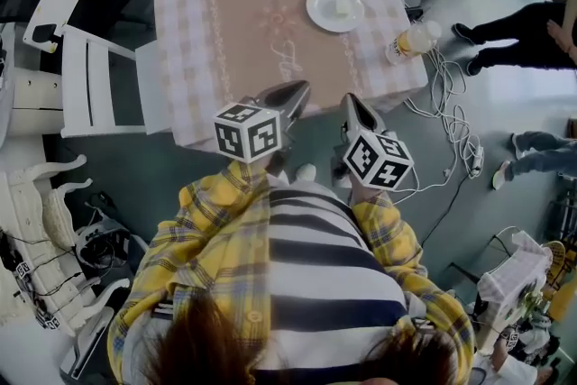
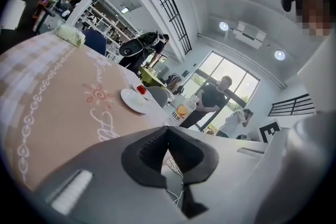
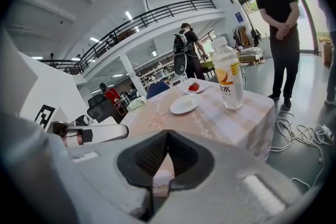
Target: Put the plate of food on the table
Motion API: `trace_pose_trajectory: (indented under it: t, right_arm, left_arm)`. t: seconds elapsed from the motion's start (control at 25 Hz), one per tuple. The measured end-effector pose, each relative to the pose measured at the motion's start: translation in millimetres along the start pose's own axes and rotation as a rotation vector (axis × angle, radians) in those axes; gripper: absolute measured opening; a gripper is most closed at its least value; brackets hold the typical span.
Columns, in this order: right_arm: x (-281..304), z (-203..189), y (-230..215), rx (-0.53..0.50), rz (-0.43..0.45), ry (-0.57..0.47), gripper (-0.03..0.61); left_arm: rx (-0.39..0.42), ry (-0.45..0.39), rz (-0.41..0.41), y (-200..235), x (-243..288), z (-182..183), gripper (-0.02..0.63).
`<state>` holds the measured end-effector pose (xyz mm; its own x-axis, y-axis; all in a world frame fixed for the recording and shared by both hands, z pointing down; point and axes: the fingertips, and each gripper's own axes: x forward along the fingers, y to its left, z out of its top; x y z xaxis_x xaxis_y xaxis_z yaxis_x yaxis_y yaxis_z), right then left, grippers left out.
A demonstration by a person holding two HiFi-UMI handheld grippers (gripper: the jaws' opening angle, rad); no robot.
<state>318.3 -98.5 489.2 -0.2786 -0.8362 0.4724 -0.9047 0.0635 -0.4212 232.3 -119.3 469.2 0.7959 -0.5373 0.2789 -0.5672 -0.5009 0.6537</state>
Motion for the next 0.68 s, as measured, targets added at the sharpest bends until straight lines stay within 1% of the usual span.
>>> trace_pose_trajectory:
  t: [0.24, 0.48, 0.68]
  right_arm:
    - [-16.5, 1.9, -4.0, -0.031, 0.031, -0.014, -0.001]
    - [-21.8, 7.8, -0.2, -0.086, 0.06, -0.032, 0.0]
    - [-25.9, 15.5, -3.1, -0.093, 0.066, -0.049, -0.002]
  left_arm:
    - [0.011, -0.025, 0.013, -19.4, -3.8, -9.4, 0.003]
    - [0.02, -0.053, 0.039, -25.6, -9.0, -11.7, 0.003]
    - [0.037, -0.048, 0.027, -36.8, 1.0, -7.5, 0.003]
